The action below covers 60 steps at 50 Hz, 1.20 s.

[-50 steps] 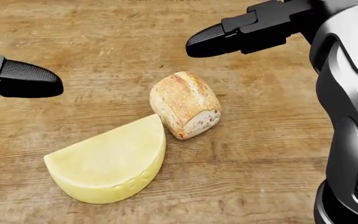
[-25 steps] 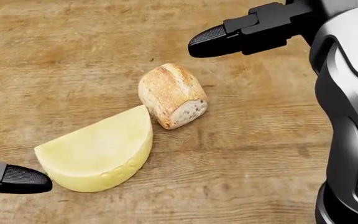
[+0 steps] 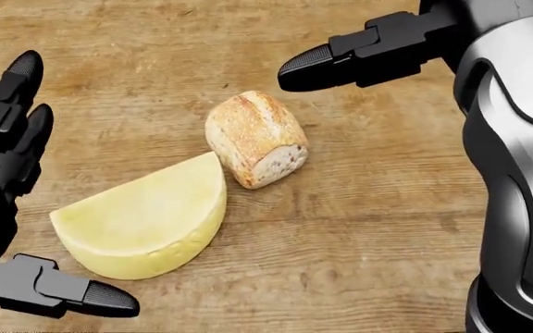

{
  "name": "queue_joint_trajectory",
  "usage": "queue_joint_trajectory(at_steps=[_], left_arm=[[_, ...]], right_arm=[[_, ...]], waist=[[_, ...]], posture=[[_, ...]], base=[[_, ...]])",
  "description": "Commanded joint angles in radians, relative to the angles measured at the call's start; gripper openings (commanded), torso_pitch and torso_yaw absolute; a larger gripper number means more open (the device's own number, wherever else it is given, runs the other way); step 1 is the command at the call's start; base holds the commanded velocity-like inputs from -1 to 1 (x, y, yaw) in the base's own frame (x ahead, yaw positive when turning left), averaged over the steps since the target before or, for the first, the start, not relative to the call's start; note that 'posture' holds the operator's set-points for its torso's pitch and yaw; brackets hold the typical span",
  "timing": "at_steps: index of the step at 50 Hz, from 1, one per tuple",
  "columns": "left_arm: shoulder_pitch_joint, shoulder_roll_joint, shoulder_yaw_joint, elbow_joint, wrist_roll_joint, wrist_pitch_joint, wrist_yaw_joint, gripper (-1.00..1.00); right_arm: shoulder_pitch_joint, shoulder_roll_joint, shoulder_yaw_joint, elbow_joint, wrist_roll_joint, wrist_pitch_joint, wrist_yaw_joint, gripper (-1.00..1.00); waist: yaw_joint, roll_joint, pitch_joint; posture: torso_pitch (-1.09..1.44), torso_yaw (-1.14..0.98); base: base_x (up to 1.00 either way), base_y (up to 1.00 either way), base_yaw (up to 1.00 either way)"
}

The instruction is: Place the bread and cheese on the cutting board.

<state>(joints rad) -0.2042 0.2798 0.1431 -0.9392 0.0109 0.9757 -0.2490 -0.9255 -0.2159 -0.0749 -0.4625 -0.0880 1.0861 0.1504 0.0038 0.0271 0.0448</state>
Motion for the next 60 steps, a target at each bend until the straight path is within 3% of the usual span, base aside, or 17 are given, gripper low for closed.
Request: queue_joint_trajectory(at_steps=[1,17,18,19,23,26,53,55,58,60], left_arm=[[-0.015,-0.012,0.014,-0.014,0.084,-0.059,-0.045,1.00],[0.047,-0.121,-0.026,0.052,0.264,-0.207,-0.146,1.00],[0.053,-0.125,-0.034,0.051,0.273,-0.215,-0.152,0.74],[0.058,-0.129,-0.040,0.053,0.281,-0.226,-0.156,0.64],[0.062,-0.140,-0.046,0.061,0.300,-0.242,-0.170,0.57],[0.068,-0.146,-0.049,0.062,0.310,-0.251,-0.179,0.38],[0.120,-0.168,-0.053,0.112,0.355,-0.353,-0.228,0.15],[0.121,-0.170,-0.053,0.113,0.357,-0.355,-0.230,-0.15],[0.121,-0.170,-0.055,0.115,0.364,-0.356,-0.232,-0.44],[0.125,-0.172,-0.055,0.119,0.366,-0.363,-0.232,-0.79]], right_arm=[[-0.033,-0.006,-0.004,-0.025,-0.004,-0.024,-0.005,1.00],[-0.031,-0.004,-0.003,-0.018,-0.008,-0.030,-0.001,1.00],[-0.029,-0.003,-0.002,-0.015,-0.008,-0.035,-0.001,1.00],[-0.031,-0.003,-0.002,-0.015,-0.009,-0.033,-0.001,1.00],[-0.029,-0.002,-0.004,-0.016,-0.009,-0.034,-0.001,1.00],[-0.028,-0.002,-0.003,-0.014,-0.009,-0.037,-0.002,1.00],[-0.031,-0.003,-0.002,-0.016,-0.009,-0.032,-0.004,1.00],[-0.030,-0.002,-0.002,-0.015,-0.009,-0.034,-0.004,1.00],[-0.030,-0.003,-0.004,-0.014,-0.008,-0.035,-0.003,1.00],[-0.033,-0.004,-0.004,-0.017,-0.008,-0.031,-0.003,1.00]], waist=[[0.001,-0.001,-0.023],[0.008,-0.019,-0.029],[0.008,-0.020,-0.029],[0.009,-0.020,-0.029],[0.011,-0.022,-0.030],[0.013,-0.023,-0.029],[0.019,-0.028,-0.026],[0.019,-0.028,-0.026],[0.019,-0.028,-0.027],[0.019,-0.028,-0.028]], posture=[[0.00,0.00],[0.00,0.00],[0.00,0.00],[0.00,0.00],[0.00,0.00],[0.00,0.00],[0.00,0.00],[0.00,0.00],[0.00,0.00],[0.00,0.00]], base=[[0.00,0.00,0.00],[0.00,0.00,0.00],[0.00,0.00,0.00],[0.00,0.00,0.00],[0.00,0.00,0.00],[0.00,0.00,0.00],[0.00,0.00,0.00],[0.00,0.00,0.00],[0.00,0.00,0.00],[0.00,0.00,0.00]])
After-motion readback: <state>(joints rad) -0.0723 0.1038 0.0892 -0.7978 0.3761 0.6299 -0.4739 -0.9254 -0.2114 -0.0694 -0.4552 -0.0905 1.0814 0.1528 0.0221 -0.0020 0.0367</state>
